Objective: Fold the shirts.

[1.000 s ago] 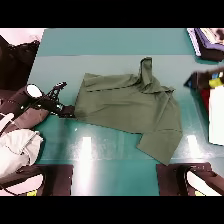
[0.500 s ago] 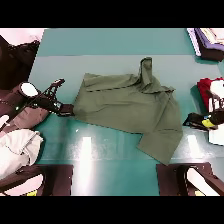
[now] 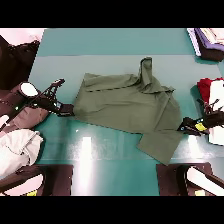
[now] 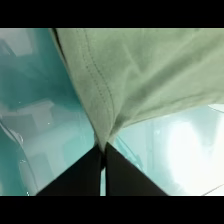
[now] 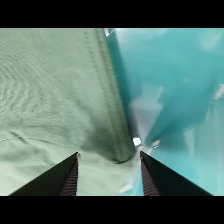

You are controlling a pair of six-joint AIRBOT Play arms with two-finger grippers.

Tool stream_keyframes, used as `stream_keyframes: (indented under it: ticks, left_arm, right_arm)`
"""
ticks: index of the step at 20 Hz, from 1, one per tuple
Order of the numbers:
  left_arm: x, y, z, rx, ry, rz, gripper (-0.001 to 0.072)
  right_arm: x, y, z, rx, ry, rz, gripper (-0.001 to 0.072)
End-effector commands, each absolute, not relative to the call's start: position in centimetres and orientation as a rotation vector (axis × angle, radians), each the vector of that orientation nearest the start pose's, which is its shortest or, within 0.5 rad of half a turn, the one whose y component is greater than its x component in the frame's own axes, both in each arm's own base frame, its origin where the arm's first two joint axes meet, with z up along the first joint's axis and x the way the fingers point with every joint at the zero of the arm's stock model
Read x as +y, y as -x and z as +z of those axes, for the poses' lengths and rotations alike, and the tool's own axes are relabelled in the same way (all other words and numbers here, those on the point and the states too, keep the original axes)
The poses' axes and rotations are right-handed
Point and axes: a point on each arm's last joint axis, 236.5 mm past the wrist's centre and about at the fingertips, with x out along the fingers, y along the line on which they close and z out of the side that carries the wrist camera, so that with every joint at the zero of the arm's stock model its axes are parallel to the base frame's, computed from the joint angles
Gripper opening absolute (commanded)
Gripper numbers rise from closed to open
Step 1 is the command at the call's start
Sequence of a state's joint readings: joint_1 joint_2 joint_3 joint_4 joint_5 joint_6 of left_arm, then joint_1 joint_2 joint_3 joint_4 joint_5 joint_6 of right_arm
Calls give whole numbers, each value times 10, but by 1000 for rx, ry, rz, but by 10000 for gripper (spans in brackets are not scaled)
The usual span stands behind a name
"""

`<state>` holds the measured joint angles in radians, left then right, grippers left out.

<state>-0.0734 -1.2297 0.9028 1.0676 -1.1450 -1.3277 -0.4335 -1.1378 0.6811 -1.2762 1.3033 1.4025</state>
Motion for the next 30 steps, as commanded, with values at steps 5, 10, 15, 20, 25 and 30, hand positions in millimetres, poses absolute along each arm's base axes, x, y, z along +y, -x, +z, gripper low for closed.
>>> stream_keyframes:
  ticks: [5, 10, 15, 20, 25, 30]
  left_arm:
    - [-129, -314, -27, 1394, 267, -451, 21]
    - [-133, -376, 107, 1027, 207, -480, 21]
    - [-131, -375, 350, 435, 101, -512, 22]
    - [-123, -283, 539, -56, 21, -521, 22]
    - [-113, -193, 609, -317, 11, -510, 21]
    - [-116, -199, 577, -201, -12, -518, 21]
  right_arm:
    - [-1, -236, -79, 1605, -450, 83, 23]
    - [-6, -337, 69, 1078, -296, 80, 22]
    - [-5, -365, 339, 305, -177, 66, 21]
    - [13, -279, 506, -109, -86, 94, 21]
    - [16, -208, 568, -260, 0, 54, 20]
    - [-19, -224, 541, -36, 9, -95, 20]
